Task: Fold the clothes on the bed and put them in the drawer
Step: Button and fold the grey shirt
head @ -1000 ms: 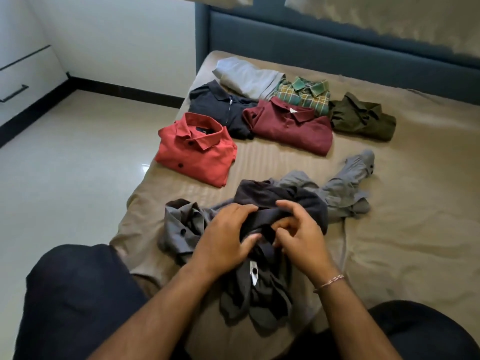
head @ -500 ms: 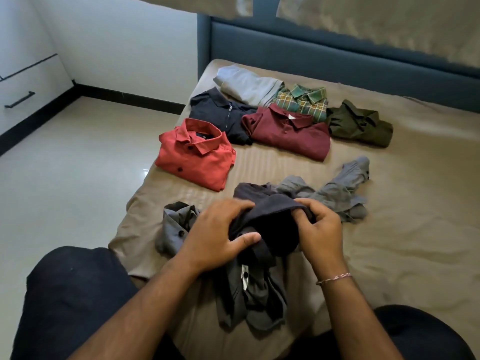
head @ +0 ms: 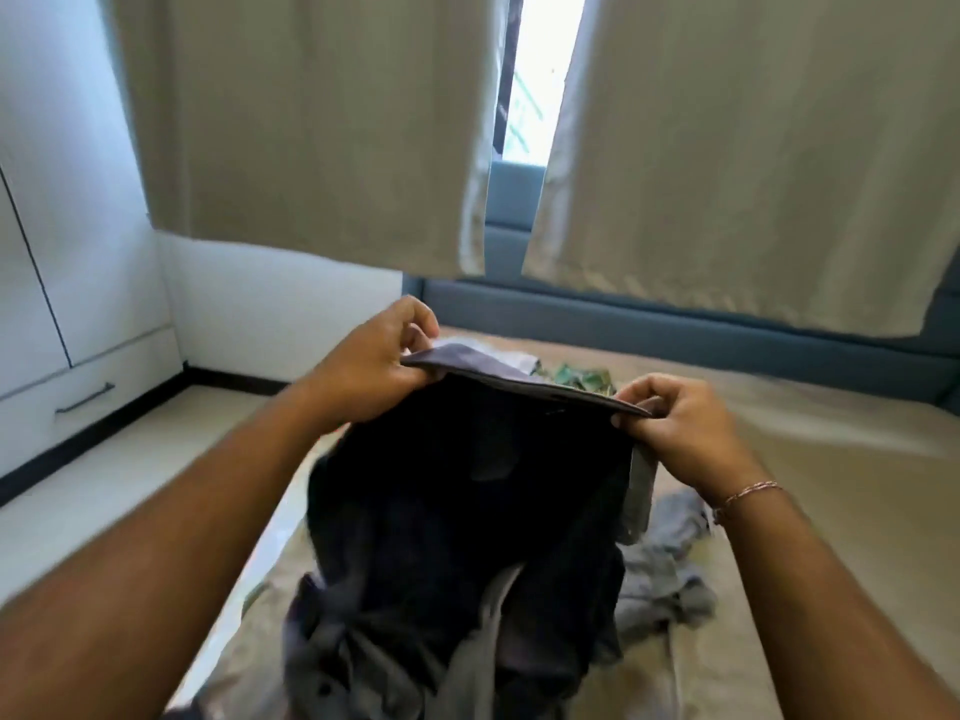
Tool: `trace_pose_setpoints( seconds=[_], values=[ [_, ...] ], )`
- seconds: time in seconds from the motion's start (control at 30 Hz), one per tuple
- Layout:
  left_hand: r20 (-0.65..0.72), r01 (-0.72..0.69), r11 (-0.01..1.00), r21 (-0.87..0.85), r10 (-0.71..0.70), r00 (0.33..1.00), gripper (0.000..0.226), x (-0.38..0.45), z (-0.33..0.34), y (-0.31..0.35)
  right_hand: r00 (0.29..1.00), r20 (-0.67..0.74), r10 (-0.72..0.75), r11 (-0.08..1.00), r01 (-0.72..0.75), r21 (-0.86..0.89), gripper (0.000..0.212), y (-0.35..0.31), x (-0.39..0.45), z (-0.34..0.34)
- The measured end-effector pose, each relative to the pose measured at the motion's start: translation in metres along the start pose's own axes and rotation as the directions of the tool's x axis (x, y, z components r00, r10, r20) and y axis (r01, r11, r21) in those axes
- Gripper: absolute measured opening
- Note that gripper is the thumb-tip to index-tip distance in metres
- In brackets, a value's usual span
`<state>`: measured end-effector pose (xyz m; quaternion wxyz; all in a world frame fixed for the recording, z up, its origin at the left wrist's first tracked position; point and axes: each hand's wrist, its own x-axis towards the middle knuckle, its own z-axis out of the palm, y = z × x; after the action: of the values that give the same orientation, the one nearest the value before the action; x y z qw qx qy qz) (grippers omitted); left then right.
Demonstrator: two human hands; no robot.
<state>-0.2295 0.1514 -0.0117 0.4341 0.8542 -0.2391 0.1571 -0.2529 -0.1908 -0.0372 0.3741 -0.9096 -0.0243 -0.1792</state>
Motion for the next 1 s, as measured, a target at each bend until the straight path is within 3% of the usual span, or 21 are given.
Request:
trace_pose_setpoints(
  seconds=[0.03,0.1,0.23,0.3,0.33,0.4,0.43,0.5,0.6,0.7,0.87,1.0],
  values=[
    [0.031,-0.048,0.997,0.062,0.047,0.998,0.022,0.013,-0.018,0.013,1.0,0.003,0.013,0.996,-0.014,0.083,0.021,-0.005,0.008,-0.01],
    [0.029,-0.064,0.99,0.125,0.06,0.998,0.015,0.032,-0.048,0.031,0.998,-0.044,0.047,0.997,-0.044,0.069,0.018,-0.009,0.019,-0.025],
    [-0.189,-0.031,0.991,0.132,0.056,0.98,0.016,0.054,-0.094,0.065,0.96,-0.267,0.081,0.986,-0.116,-0.118,0.01,-0.024,0.026,-0.058],
    [-0.302,-0.016,0.991,0.136,0.057,0.952,0.02,0.055,-0.11,0.082,0.939,-0.325,0.113,0.987,-0.144,-0.074,0.011,-0.03,0.023,-0.07],
    [-0.359,0.008,0.992,0.127,0.038,0.932,0.018,0.056,-0.117,0.086,0.93,-0.339,0.143,0.99,-0.134,0.052,0.011,-0.033,0.025,-0.073],
    [-0.481,0.06,0.989,0.131,0.01,0.877,0.005,0.054,-0.134,0.101,0.927,-0.317,0.198,0.902,-0.046,0.43,0.013,-0.044,0.024,-0.084],
    [-0.535,0.086,0.986,0.142,0.003,0.845,0.012,0.051,-0.143,0.109,0.935,-0.294,0.198,0.816,0.009,0.578,0.013,-0.052,0.024,-0.09],
    [-0.599,0.129,0.972,0.199,0.016,0.801,0.03,0.044,-0.161,0.126,0.947,-0.288,0.141,0.71,0.106,0.697,0.014,-0.071,0.019,-0.106],
    [-0.612,0.155,0.943,0.294,0.061,0.789,0.032,0.039,-0.183,0.146,0.945,-0.31,0.104,0.648,0.172,0.742,0.017,-0.097,0.017,-0.124],
    [-0.629,0.086,0.96,0.266,0.106,0.77,0.021,0.036,-0.196,0.167,0.92,-0.376,0.108,0.661,0.216,0.719,0.012,-0.116,0.015,-0.139],
    [-0.743,-0.026,0.993,0.114,0.102,0.662,0.019,0.036,-0.212,0.21,0.9,-0.428,0.085,0.57,0.308,0.761,0.011,-0.149,0.017,-0.173],
    [-0.795,-0.05,0.985,0.163,0.161,0.585,0.022,0.043,-0.231,0.249,0.837,-0.542,0.079,0.469,0.448,0.761,0.006,-0.182,0.015,-0.207]
  ],
)
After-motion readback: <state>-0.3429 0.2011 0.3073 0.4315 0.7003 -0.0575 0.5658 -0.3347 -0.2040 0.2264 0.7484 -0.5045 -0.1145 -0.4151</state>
